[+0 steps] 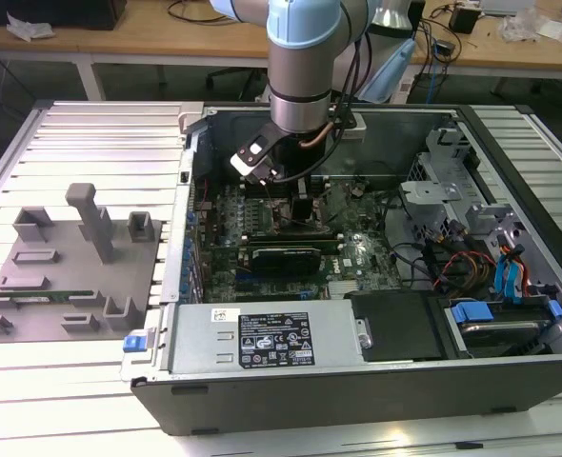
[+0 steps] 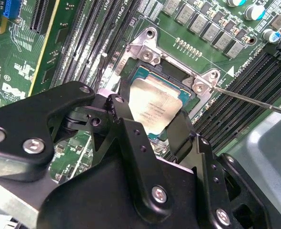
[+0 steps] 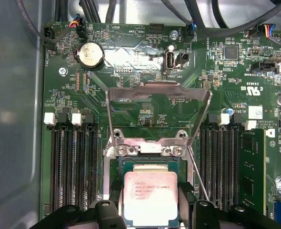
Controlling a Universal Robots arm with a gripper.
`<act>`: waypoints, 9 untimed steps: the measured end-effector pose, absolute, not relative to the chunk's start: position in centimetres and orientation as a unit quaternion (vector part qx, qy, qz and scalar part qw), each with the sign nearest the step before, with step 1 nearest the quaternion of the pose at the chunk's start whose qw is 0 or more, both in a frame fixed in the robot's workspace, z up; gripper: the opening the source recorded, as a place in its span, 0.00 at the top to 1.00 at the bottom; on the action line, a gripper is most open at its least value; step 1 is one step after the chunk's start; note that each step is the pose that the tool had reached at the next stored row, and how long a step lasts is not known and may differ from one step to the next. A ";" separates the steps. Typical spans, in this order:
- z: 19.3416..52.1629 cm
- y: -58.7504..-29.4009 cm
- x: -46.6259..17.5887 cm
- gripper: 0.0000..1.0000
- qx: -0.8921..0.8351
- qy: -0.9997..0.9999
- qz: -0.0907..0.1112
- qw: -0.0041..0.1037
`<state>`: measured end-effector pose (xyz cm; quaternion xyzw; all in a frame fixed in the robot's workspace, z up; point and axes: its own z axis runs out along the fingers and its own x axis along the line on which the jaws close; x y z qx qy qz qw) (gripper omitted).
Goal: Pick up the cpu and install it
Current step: 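Place the cpu into insertion slot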
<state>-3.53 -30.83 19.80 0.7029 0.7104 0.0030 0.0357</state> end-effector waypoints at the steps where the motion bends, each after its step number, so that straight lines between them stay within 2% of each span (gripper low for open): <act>1: 19.8 -30.8 -3.5 0.45 0.703 0.710 0.003 0.036; 9: 19.6 -30.8 -3.5 0.45 0.703 0.710 0.003 0.036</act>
